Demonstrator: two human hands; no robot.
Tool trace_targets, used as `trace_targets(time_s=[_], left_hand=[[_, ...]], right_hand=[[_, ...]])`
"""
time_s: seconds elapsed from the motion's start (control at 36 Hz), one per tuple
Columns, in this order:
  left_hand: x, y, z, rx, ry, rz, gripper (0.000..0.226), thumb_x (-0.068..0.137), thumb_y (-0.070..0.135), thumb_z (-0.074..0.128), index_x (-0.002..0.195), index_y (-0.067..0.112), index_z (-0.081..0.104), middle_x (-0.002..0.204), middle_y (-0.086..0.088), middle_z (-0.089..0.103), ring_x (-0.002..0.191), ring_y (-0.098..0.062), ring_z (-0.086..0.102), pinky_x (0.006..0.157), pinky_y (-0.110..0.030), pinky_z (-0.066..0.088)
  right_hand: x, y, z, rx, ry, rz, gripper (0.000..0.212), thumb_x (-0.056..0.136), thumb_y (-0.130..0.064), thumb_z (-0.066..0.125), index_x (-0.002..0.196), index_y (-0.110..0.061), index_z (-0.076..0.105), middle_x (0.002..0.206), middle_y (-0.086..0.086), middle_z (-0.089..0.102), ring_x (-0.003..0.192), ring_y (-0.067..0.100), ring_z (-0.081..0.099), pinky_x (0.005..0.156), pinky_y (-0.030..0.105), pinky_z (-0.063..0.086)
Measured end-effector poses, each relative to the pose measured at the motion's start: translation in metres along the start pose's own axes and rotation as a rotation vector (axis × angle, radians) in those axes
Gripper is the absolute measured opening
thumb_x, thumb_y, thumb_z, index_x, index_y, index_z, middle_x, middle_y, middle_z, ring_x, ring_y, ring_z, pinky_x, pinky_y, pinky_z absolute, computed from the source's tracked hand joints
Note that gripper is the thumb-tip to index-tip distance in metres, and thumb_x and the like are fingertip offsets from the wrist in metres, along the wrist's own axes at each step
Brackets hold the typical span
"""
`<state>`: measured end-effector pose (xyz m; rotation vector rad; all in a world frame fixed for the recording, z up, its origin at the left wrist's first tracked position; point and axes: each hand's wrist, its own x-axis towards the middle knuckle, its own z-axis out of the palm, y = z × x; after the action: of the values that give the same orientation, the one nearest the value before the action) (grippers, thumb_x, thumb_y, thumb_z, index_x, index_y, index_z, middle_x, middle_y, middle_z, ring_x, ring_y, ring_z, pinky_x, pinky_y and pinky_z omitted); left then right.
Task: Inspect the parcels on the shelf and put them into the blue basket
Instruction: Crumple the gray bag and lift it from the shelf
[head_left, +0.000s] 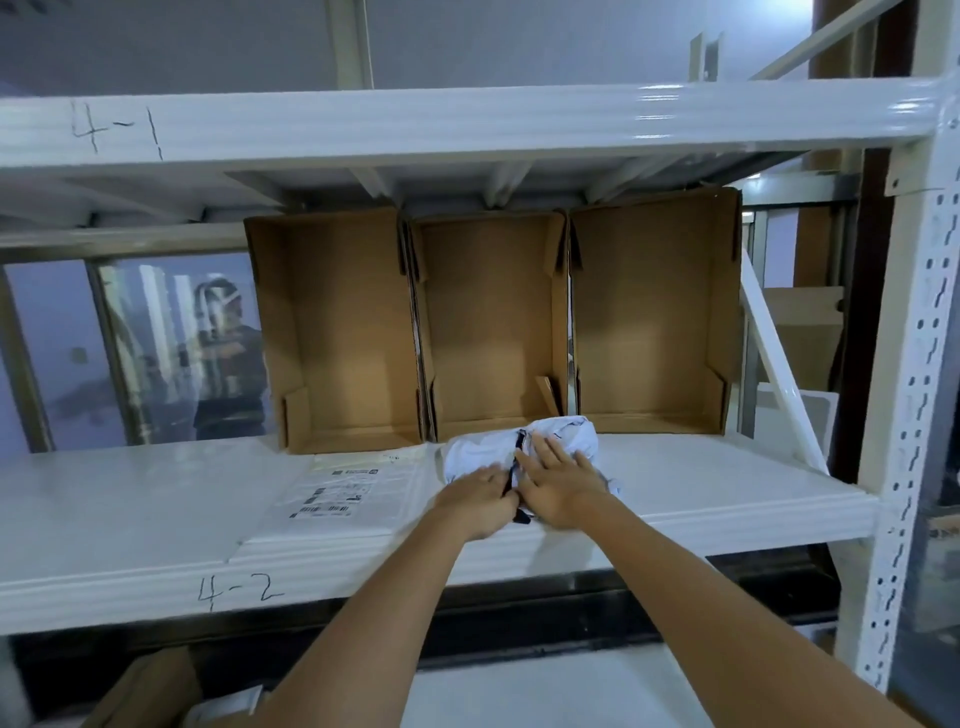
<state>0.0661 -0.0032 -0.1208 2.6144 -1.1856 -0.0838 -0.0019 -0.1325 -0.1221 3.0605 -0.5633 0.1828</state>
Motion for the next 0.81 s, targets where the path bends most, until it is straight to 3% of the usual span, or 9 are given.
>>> trace_targets(time_s=[0.08, 0.17, 0.28, 0.42, 0.5, 0.56, 0.61, 0.69, 0.81], left_hand=[[-0.001, 0.001, 0.000, 0.020, -0.006, 0.022, 0.055, 0.097, 0.040, 0.026, 0.150, 0.024, 0.026, 0.158, 0.001, 0.024, 0.145, -0.018, 0.022, 0.117, -0.040, 0.021], [0.002, 0.000, -0.002, -0.042, -0.005, 0.016, 0.048, 0.096, 0.042, 0.029, 0.136, 0.023, 0.046, 0.144, 0.000, 0.045, 0.130, -0.020, 0.042, 0.106, -0.037, 0.035], [0.004, -0.001, -0.004, -0.067, -0.020, -0.001, 0.045, 0.089, 0.038, 0.037, 0.126, 0.019, 0.053, 0.136, -0.003, 0.050, 0.118, -0.022, 0.049, 0.093, -0.033, 0.041], [0.001, -0.003, 0.000, -0.045, 0.038, 0.022, 0.046, 0.091, 0.041, 0.034, 0.129, 0.022, 0.051, 0.138, 0.000, 0.048, 0.122, -0.020, 0.046, 0.098, -0.036, 0.041], [0.001, -0.004, 0.005, 0.009, 0.051, 0.037, 0.048, 0.096, 0.038, 0.030, 0.138, 0.019, 0.043, 0.147, 0.000, 0.040, 0.134, -0.020, 0.036, 0.108, -0.037, 0.033], [0.001, -0.005, 0.007, 0.066, 0.035, 0.045, 0.054, 0.099, 0.037, 0.024, 0.149, 0.019, 0.028, 0.159, -0.001, 0.019, 0.147, -0.019, 0.013, 0.119, -0.038, 0.015], [0.002, -0.005, 0.008, 0.095, 0.016, 0.040, 0.057, 0.100, 0.038, 0.020, 0.154, 0.021, 0.012, 0.162, 0.002, -0.001, 0.149, -0.016, -0.005, 0.121, -0.037, 0.000], [0.004, -0.004, 0.006, 0.092, -0.011, 0.035, 0.059, 0.101, 0.037, 0.017, 0.155, 0.022, 0.001, 0.162, 0.003, -0.005, 0.149, -0.015, -0.006, 0.121, -0.037, -0.002], [0.002, -0.003, 0.005, 0.114, -0.061, 0.022, 0.058, 0.101, 0.038, 0.015, 0.155, 0.021, 0.002, 0.162, 0.003, -0.002, 0.149, -0.014, -0.001, 0.122, -0.037, 0.000]], right_hand=[[-0.006, 0.001, -0.002, 0.007, -0.054, 0.001, 0.059, 0.102, -0.044, 0.013, 0.156, -0.022, 0.005, 0.163, 0.005, -0.011, 0.151, 0.021, -0.008, 0.120, 0.047, 0.000], [-0.006, 0.001, -0.002, 0.002, -0.096, 0.000, 0.060, 0.102, -0.043, 0.013, 0.156, -0.018, 0.014, 0.163, 0.009, -0.004, 0.151, 0.024, 0.001, 0.119, 0.049, 0.005], [-0.007, 0.002, -0.005, 0.004, -0.116, -0.004, 0.059, 0.099, -0.043, 0.015, 0.148, -0.014, 0.033, 0.162, 0.010, 0.012, 0.147, 0.027, 0.021, 0.113, 0.049, 0.021], [-0.011, 0.000, -0.007, 0.033, -0.077, 0.019, 0.059, 0.100, -0.043, 0.017, 0.152, -0.018, 0.025, 0.163, 0.005, 0.013, 0.143, 0.026, 0.030, 0.109, 0.043, 0.026], [-0.014, 0.000, -0.003, 0.049, -0.054, 0.032, 0.060, 0.100, -0.045, 0.016, 0.155, -0.022, 0.018, 0.163, 0.003, 0.010, 0.147, 0.023, 0.020, 0.117, 0.043, 0.017], [-0.017, 0.001, -0.001, 0.057, -0.016, 0.023, 0.059, 0.100, -0.045, 0.017, 0.155, -0.024, 0.019, 0.164, 0.001, 0.008, 0.149, 0.020, 0.015, 0.119, 0.042, 0.012], [-0.020, -0.001, 0.000, 0.052, 0.040, -0.029, 0.056, 0.101, -0.043, 0.019, 0.155, -0.026, 0.021, 0.164, -0.003, 0.006, 0.150, 0.017, 0.011, 0.120, 0.044, 0.009], [-0.022, -0.003, 0.000, 0.037, 0.097, -0.148, 0.052, 0.104, -0.037, 0.018, 0.155, -0.026, 0.020, 0.163, -0.006, 0.010, 0.150, 0.012, 0.006, 0.120, 0.041, 0.004], [-0.021, -0.003, -0.001, 0.088, 0.025, -0.157, 0.051, 0.105, -0.035, 0.017, 0.155, -0.024, 0.022, 0.162, -0.005, 0.018, 0.149, 0.012, 0.013, 0.119, 0.037, 0.009]])
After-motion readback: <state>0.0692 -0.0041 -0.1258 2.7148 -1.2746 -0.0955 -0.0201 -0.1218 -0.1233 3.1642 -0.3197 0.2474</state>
